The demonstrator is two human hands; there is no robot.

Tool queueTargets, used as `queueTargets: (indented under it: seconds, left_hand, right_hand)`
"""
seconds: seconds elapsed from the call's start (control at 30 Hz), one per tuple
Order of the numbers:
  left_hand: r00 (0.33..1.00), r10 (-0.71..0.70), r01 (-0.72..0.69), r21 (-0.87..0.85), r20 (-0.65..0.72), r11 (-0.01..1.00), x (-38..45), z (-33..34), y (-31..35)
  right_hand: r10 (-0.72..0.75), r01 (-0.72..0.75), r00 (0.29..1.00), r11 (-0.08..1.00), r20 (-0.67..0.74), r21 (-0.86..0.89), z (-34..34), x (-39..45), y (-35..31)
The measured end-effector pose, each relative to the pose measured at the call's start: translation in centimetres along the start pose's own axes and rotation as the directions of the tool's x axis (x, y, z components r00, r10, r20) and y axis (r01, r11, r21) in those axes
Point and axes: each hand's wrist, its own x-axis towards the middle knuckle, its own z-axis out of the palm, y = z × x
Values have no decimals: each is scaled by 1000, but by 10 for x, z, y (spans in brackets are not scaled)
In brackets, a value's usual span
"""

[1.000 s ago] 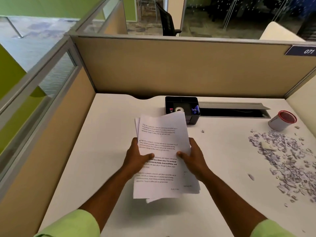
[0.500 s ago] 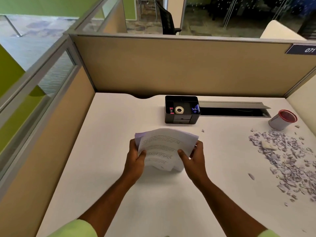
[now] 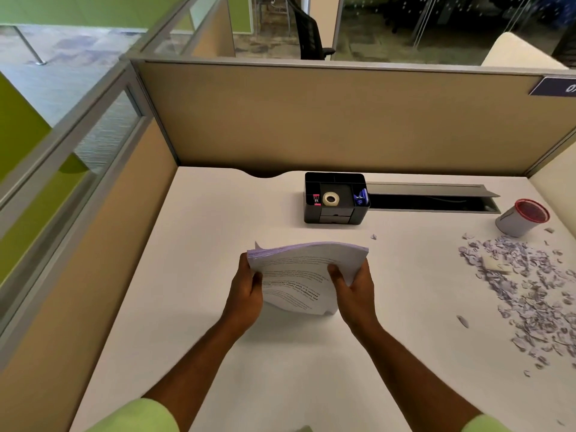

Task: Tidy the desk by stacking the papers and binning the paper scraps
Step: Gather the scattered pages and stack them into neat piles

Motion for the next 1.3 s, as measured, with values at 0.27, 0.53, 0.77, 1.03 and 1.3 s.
queueTargets:
  seconds: [0.27,0.53,0.77,1.03,1.3]
  left_hand:
    - [996,-79,70,-168,-50,983,7,17,-4]
    - [997,-36,27,-135,-63,990,14,20,2]
    - [998,-63,62,-173,1,983,4,17,-7]
    - [999,-53,51,-139,-7,989,-1,20,-10]
    - [991,-128,129,-38,31,991,-7,25,-31]
  right_hand:
    - [50,-49,999,997,-16,62,-4,3,3]
    - [10,-7,998,998,-59,58,3,6,3]
    - [2,-2,1000,1000,-22,4,-3,-5,8]
    - [7,-7,1000,1000,-2,12,-5,3,19]
    - [77,-80,996,995,41,65,-10,-1,30]
